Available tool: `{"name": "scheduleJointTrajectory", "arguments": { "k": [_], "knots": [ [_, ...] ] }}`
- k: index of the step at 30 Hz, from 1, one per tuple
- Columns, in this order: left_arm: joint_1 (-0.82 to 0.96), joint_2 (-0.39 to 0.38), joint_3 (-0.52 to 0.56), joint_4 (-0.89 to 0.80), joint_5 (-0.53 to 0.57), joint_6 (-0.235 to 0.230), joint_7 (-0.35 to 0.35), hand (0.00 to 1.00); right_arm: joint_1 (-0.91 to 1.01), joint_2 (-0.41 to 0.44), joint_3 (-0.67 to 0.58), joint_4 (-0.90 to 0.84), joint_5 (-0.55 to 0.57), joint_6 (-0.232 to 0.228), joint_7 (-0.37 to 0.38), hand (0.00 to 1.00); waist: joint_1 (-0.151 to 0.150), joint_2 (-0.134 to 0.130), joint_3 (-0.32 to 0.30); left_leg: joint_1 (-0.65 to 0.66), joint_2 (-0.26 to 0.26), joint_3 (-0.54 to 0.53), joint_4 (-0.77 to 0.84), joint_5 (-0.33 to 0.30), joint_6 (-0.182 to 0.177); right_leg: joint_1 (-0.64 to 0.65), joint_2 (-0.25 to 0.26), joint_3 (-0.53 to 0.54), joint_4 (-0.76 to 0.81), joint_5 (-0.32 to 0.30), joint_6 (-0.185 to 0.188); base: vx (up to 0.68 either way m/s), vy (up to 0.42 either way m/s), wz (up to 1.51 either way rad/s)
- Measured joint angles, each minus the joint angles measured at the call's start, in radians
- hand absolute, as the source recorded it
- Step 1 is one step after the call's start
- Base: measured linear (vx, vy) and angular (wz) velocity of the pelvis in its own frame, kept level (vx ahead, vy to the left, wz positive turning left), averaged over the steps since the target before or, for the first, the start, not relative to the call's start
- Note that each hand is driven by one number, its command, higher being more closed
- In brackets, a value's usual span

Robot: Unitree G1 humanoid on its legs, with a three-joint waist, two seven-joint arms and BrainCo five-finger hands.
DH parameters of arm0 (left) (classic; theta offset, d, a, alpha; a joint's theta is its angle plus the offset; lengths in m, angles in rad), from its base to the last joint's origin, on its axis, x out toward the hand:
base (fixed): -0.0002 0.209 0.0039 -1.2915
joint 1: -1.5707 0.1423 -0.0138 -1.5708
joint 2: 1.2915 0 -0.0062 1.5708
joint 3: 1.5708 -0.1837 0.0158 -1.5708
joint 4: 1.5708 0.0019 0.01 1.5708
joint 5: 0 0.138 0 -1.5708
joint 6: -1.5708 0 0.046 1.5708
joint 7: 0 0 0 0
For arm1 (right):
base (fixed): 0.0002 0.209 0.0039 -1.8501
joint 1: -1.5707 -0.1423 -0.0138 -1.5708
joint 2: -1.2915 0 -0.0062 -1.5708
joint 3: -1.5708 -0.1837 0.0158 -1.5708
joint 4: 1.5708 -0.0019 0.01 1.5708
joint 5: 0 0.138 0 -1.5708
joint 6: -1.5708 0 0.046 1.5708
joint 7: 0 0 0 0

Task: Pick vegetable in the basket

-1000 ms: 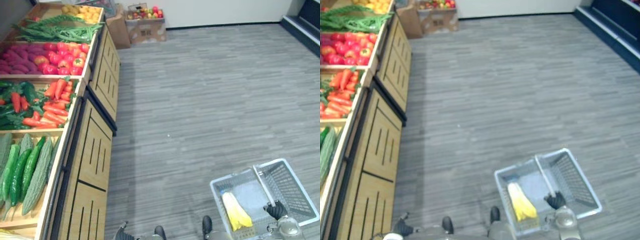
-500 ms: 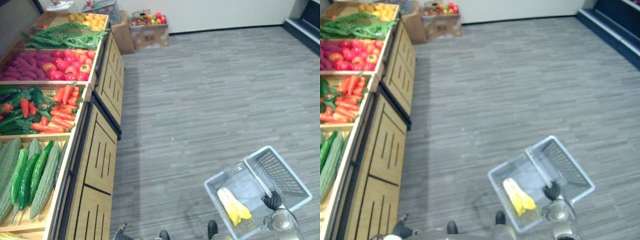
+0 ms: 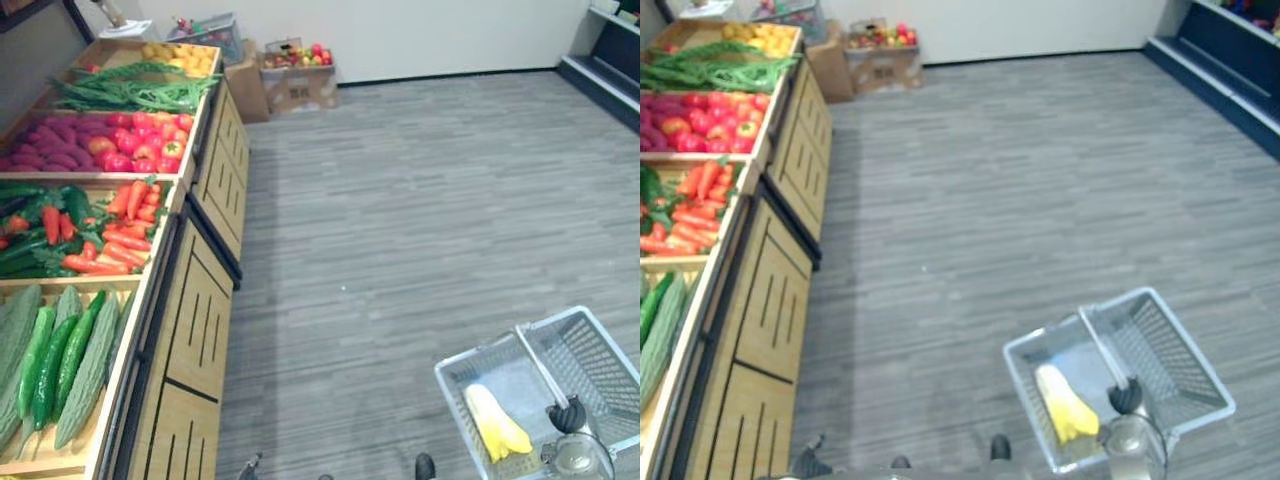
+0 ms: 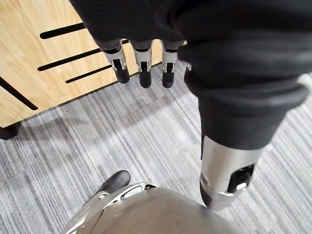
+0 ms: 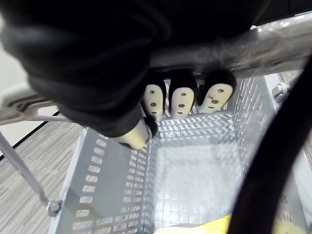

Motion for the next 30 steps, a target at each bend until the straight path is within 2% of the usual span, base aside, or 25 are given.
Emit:
{"name": "scheduleJointTrajectory", "arguments": {
  "k": [4,8,9,11,12,14,15,16,18,19,20,23,25,26,27,28,29,30],
  "knots": [
    [0.012,-0.004,-0.001,-0.02,0.0,0.002,-0.001,0.0,-0.011,0.001,0.0,0.0,0.009,-0.001,0.0,1.0,0.001,-0.002,0.001,0.0,-0.012,0.005,-0.005,0.001,0.002,-0.007,-0.008,0.007,0.007,0.0,0.0,0.0,0.011,-0.03],
    [0.018,-0.004,-0.012,-0.053,0.0,0.015,0.0,0.0,-0.01,0.004,-0.001,0.002,0.02,-0.001,0.0,1.0,0.003,-0.005,0.003,0.003,-0.02,0.028,-0.005,-0.003,0.011,-0.058,-0.019,0.031,0.095,-0.019,0.007,-0.03,0.039,-0.16],
    [0.019,-0.004,-0.018,-0.063,-0.001,0.016,0.001,0.0,-0.007,0.004,-0.004,0.003,0.019,0.001,0.0,1.0,0.002,-0.017,0.011,0.013,-0.029,0.028,-0.006,-0.008,0.018,-0.074,-0.03,0.037,0.152,-0.045,0.012,-0.05,0.057,-0.03],
    [0.019,-0.007,-0.023,-0.072,-0.001,0.016,0.001,0.0,-0.005,0.007,-0.016,0.003,0.017,0.007,0.001,1.0,0.0,-0.014,0.015,0.03,-0.038,0.028,-0.008,-0.022,0.027,-0.098,-0.043,0.039,0.239,-0.066,0.012,-0.06,0.041,-0.01],
    [0.02,-0.011,-0.027,-0.086,-0.001,0.016,0.001,0.0,-0.004,0.008,-0.026,0.003,0.017,0.015,0.001,1.0,0.0,-0.015,0.026,0.041,-0.041,0.028,-0.01,-0.033,0.04,-0.134,-0.046,0.042,0.335,-0.067,0.013,-0.1,0.059,-0.04],
    [0.027,-0.006,-0.021,-0.112,-0.002,0.022,0.001,0.0,-0.003,0.027,-0.041,0.003,0.018,0.021,0.001,1.0,0.0,-0.015,0.041,0.069,-0.045,0.026,-0.014,-0.037,0.048,-0.206,-0.058,0.042,0.516,-0.055,-0.005,-0.09,0.075,0.0],
    [0.029,-0.004,-0.017,-0.116,-0.002,0.022,0.001,0.0,-0.003,0.033,-0.041,0.002,0.018,0.026,0.001,1.0,0.0,-0.017,0.043,0.076,-0.046,0.026,-0.014,-0.039,0.05,-0.232,-0.062,0.042,0.572,-0.041,-0.024,-0.03,0.067,0.05],
    [0.029,-0.001,-0.017,-0.115,-0.003,0.024,0.002,0.0,-0.003,0.035,-0.039,0.002,0.019,0.027,0.001,1.0,-0.001,-0.018,0.051,0.088,-0.045,0.022,-0.02,-0.04,0.054,-0.247,-0.064,0.039,0.605,-0.027,-0.026,0.0,0.036,0.04],
    [0.023,-0.001,-0.016,-0.108,-0.003,0.025,0.008,0.0,-0.007,0.035,-0.037,0.003,0.02,0.026,0.0,1.0,-0.002,-0.023,0.058,0.086,-0.039,0.017,-0.024,-0.038,0.062,-0.258,-0.077,0.017,0.603,-0.046,-0.038,0.08,-0.012,0.04],
    [0.011,-0.002,-0.016,-0.093,-0.003,0.033,0.013,0.0,-0.016,0.036,-0.035,0.003,0.022,0.026,0.0,1.0,0.001,-0.022,0.074,0.082,-0.029,0.016,-0.022,-0.038,0.062,-0.25,-0.076,-0.015,0.546,-0.056,-0.054,0.11,-0.06,-0.03],
    [0.006,-0.002,-0.016,-0.09,-0.003,0.039,0.02,0.0,-0.025,0.036,-0.03,0.003,0.028,0.026,0.0,1.0,0.0,-0.017,0.084,0.081,-0.023,0.015,-0.019,-0.039,0.062,-0.244,-0.072,-0.026,0.5,-0.056,-0.053,0.11,-0.104,-0.08],
    [-0.043,-0.001,-0.011,-0.052,-0.003,0.053,0.047,0.0,-0.05,0.039,-0.02,0.009,0.05,0.025,-0.003,1.0,-0.001,-0.031,0.134,0.071,0.02,0.0,0.007,-0.062,0.024,-0.243,-0.056,-0.032,0.257,-0.02,-0.016,0.16,-0.175,0.09],
    [-0.058,0.006,0.012,-0.042,-0.003,0.056,0.051,0.0,-0.049,0.05,-0.019,0.014,0.056,0.028,-0.006,1.0,-0.002,-0.062,0.143,0.079,0.039,-0.013,0.027,-0.089,-0.021,-0.243,-0.067,-0.032,0.132,0.016,0.01,0.25,-0.245,0.23],
    [-0.065,0.018,0.026,-0.027,-0.003,0.057,0.058,0.0,-0.044,0.062,-0.018,0.015,0.056,0.029,-0.006,1.0,-0.002,-0.088,0.145,0.094,0.044,-0.025,0.034,-0.111,-0.056,-0.246,-0.08,-0.032,0.101,0.04,0.01,0.41,-0.432,0.28],
    [-0.079,0.018,0.029,0.001,-0.003,0.062,0.066,0.0,-0.041,0.061,-0.019,0.016,0.057,0.029,-0.007,1.0,-0.009,-0.076,0.147,0.107,0.074,-0.047,0.029,-0.126,-0.085,-0.256,-0.056,-0.042,0.168,0.113,-0.003,0.35,-0.373,0.26],
    [-0.089,0.003,0.032,0.01,-0.003,0.064,0.067,0.0,-0.041,0.055,-0.019,0.016,0.058,0.029,-0.007,1.0,-0.008,-0.047,0.142,0.107,0.098,-0.059,0.026,-0.134,-0.097,-0.275,-0.033,-0.057,0.218,0.07,-0.022,0.51,-0.376,0.13],
    [-0.096,-0.022,0.032,0.012,-0.003,0.063,0.068,0.0,-0.04,0.055,-0.018,0.01,0.058,0.029,-0.009,1.0,-0.006,-0.021,0.131,0.111,0.136,-0.067,0.027,-0.123,-0.109,-0.318,-0.002,-0.076,0.306,-0.002,-0.048,0.44,-0.257,-0.07],
    [-0.104,-0.031,0.034,0.019,-0.002,0.063,0.072,0.0,-0.045,0.059,-0.005,0.01,0.058,0.028,-0.009,1.0,-0.004,-0.002,0.127,0.124,0.161,-0.068,0.028,-0.092,-0.139,-0.34,0.012,-0.088,0.391,-0.057,-0.073,0.5,-0.316,-0.05]
  ]
}}
